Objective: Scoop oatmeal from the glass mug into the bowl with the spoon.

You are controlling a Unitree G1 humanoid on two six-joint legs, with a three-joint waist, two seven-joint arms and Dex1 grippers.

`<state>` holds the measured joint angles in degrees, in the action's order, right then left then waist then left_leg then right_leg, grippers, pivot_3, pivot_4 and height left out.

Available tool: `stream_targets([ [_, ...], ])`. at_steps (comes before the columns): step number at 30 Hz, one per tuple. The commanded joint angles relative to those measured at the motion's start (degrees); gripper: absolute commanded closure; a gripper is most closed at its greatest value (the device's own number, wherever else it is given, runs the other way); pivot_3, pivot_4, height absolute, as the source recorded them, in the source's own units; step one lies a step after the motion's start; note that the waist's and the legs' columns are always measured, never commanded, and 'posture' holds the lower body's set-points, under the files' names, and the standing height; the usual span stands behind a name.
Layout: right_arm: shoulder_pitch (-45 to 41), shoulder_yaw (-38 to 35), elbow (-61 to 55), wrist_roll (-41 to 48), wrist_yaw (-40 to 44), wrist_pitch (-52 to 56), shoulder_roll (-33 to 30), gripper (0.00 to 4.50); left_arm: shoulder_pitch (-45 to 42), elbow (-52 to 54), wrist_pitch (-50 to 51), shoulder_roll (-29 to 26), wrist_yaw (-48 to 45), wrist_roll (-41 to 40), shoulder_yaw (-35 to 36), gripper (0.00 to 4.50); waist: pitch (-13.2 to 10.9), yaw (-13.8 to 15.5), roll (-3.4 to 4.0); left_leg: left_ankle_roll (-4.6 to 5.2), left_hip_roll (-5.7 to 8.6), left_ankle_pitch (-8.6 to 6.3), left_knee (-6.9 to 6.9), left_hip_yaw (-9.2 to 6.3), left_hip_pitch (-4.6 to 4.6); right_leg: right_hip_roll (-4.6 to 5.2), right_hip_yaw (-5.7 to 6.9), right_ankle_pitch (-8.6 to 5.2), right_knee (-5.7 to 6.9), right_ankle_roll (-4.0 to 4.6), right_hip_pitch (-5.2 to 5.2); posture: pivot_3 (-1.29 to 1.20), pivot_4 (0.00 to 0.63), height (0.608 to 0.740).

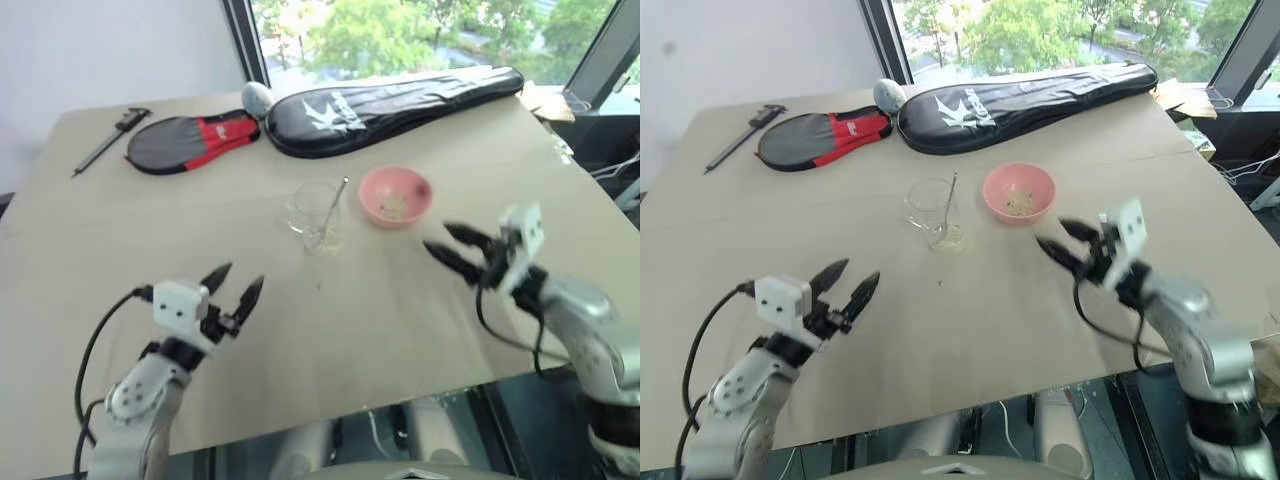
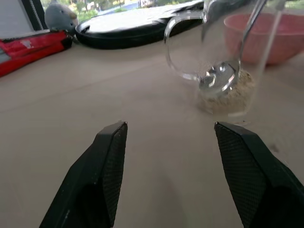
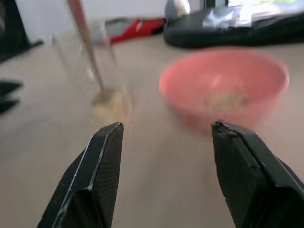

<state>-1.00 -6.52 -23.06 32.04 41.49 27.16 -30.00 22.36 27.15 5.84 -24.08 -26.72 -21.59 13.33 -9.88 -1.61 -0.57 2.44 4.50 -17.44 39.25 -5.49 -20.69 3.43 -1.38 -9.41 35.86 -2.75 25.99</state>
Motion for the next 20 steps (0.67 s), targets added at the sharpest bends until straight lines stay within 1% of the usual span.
stream_targets([
  [1, 4.34, -1.35, 2.19, -2.08, 6.26, -9.49, -0.82, 1.52, 4.34, 4.95, -0.27, 0.13, -1.14, -1.07, 0.92, 1.48, -0.06, -0.05, -0.06, 0.05, -0.17, -0.04, 0.0, 0.05, 0.26, -0.2, 0.03, -0.04, -0.15, 0.04, -0.37, 0.0, 0.15, 0.74],
  [2, 5.75, -1.71, 3.7, -2.85, 7.35, -11.58, -0.98, 1.52, 5.72, 5.08, -0.54, 0.28, -1.46, -0.92, 0.85, 1.48, -0.1, -0.07, -0.1, 0.1, -0.23, -0.08, 0.0, 0.1, 0.42, -0.26, 0.1, -0.12, -0.15, 0.15, -0.54, 0.0, 0.15, 0.74],
  [3, 6.9, -2.02, 5.21, -3.23, 8.62, -13.33, -1.12, 1.52, 6.66, 4.8, -0.88, 0.68, -1.4, -0.68, 0.93, 1.48, -0.17, -0.13, -0.1, 0.16, -0.43, -0.15, -0.01, 0.25, 0.78, -0.23, 0.12, -0.14, -0.18, 0.16, -0.87, 0.0, 0.15, 0.74],
  [4, 7.63, -2.23, 6.45, -3.54, 9.51, -14.73, -1.23, 1.52, 7.22, 4.51, -1.21, 0.96, -1.23, -0.21, 0.97, 1.48, -0.2, -0.22, -0.05, 0.17, -0.65, -0.33, -0.01, 0.39, 0.88, -0.2, 0.11, -0.15, -0.29, 0.17, -1.22, 0.0, 0.15, 0.74],
  [5, 8.02, -2.32, 7.33, -3.67, 10.18, -15.79, -1.28, 1.52, 7.52, 4.34, -1.41, 1.18, -1.11, 0.03, 1.01, 1.48, -0.24, -0.3, -0.09, 0.16, -0.81, -0.5, -0.01, 0.41, 0.96, -0.2, 0.14, -0.16, -0.46, 0.17, -1.36, 0.0, 0.15, 0.74],
  [9, 8.98, -2.49, 12.13, -5.6, 11.89, -19.91, -1.89, 1.52, 9.86, 2.58, -4.16, 2.12, -2.01, 2.01, 0.28, 1.48, -0.34, -0.26, -0.14, 0.16, -1.03, -0.49, -0.01, 0.51, 1.01, -0.26, 0.48, -0.15, -0.49, 0.17, -1.32, 0.0, 0.15, 0.74],
  [12, 8.25, -2.68, 14.46, -7.0, 11.13, -22.3, -1.64, 1.52, 10.24, 1.43, -5.61, 2.47, -2.12, 3.56, 0.14, 1.48, -0.33, -0.19, -0.15, 0.17, -1.03, -0.48, -0.02, 0.6, 1.03, -0.28, 0.49, -0.14, -0.36, 0.19, -1.21, 0.0, 0.15, 0.74],
  [15, 7.75, -2.67, 15.74, -6.78, 11.64, -22.89, -1.79, 1.52, 10.23, 0.87, -6.45, 2.68, -1.76, 4.94, -0.22, 1.48, -0.31, 0.19, -0.18, 0.13, -1.01, -0.48, -0.02, 0.6, 0.92, -0.31, 0.49, 0.01, -0.36, 0.03, -0.8, 0.0, 0.15, 0.74],
  [17, 7.37, -2.63, 15.87, -6.5, 11.91, -22.74, -2.02, 1.52, 10.13, 0.47, -7.1, 2.88, -1.85, 5.47, -0.39, 1.48, -0.31, 0.83, -0.18, 0.09, -1.01, -0.51, -0.02, 0.68, 0.89, -0.28, 0.41, 0.02, -0.38, 0.03, -0.75, 0.0, 0.15, 0.74],
  [20, 6.69, -2.44, 16.14, -6.58, 12.13, -22.7, -2.12, 1.52, 9.72, -0.05, -8.11, 2.96, -1.65, 6.65, -0.35, 1.48, -0.31, 1.05, -0.18, 0.12, -1.0, -0.54, -0.01, 0.72, 0.86, -0.25, 0.39, -0.06, -0.48, 0.16, -0.77, 0.0, 0.15, 0.74],
])
